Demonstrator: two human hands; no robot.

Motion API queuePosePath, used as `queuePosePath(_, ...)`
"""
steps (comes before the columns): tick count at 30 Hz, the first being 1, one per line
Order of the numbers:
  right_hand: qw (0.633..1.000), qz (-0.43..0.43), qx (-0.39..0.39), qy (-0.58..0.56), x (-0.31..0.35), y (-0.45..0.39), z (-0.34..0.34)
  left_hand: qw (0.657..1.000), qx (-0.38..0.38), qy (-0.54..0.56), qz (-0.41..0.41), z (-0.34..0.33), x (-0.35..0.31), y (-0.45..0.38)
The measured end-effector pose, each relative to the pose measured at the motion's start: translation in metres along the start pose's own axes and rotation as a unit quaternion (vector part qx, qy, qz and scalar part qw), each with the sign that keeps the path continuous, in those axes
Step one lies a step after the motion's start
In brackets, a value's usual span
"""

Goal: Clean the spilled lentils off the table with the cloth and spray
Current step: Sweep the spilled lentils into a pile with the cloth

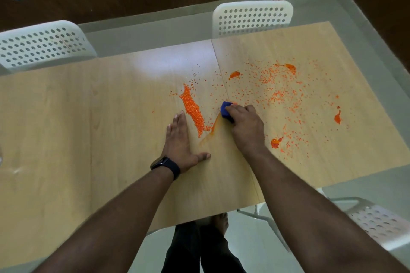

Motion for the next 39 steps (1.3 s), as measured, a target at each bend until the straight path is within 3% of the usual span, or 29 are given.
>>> queuePosePath(4,0.998,0.002,-0.031,-0.049,0.02,0.032,0.011,1.0,0.016,0.005,-0.002,0.004,0.004,-0.004)
queuePosePath(9,0.99,0.133,0.012,-0.053,0.06,0.093,-0.01,0.999,0.021,0.016,-0.027,0.016,0.017,-0.016)
queuePosePath(11,0.989,0.145,0.024,-0.033,0.065,0.093,-0.024,0.999,0.03,0.009,-0.036,0.018,0.023,-0.02)
queuePosePath(19,1.0,-0.023,-0.018,-0.003,0.035,-0.01,-0.017,0.997,0.05,0.001,-0.057,0.023,0.025,-0.031)
queuePosePath(23,0.996,-0.058,-0.049,-0.048,0.04,0.0,-0.003,0.997,0.047,-0.003,-0.056,0.028,0.027,-0.032)
queuePosePath(26,0.996,0.009,-0.051,-0.078,0.066,0.033,-0.005,0.998,0.028,-0.014,-0.053,0.037,0.033,-0.039)
queuePosePath(31,0.989,0.141,0.016,-0.026,0.1,0.056,-0.043,0.998,0.032,-0.027,-0.051,0.047,0.041,-0.058)
queuePosePath(34,0.995,0.101,0.007,0.009,0.093,0.027,-0.044,0.997,0.041,-0.044,-0.056,0.048,0.041,-0.065)
queuePosePath(39,0.998,-0.059,-0.008,0.002,0.06,-0.025,-0.032,0.996,0.052,-0.047,-0.06,0.049,0.043,-0.066)
Point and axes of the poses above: each hand's wrist, its own y-axis away from the middle knuckle, its own z-axis out of the back of the hand, x = y × z, the point moved 6 cm from there along -y, towards the middle knuckle, and after that the axes turned 10 degrees about -x, right-handed, at the moved point
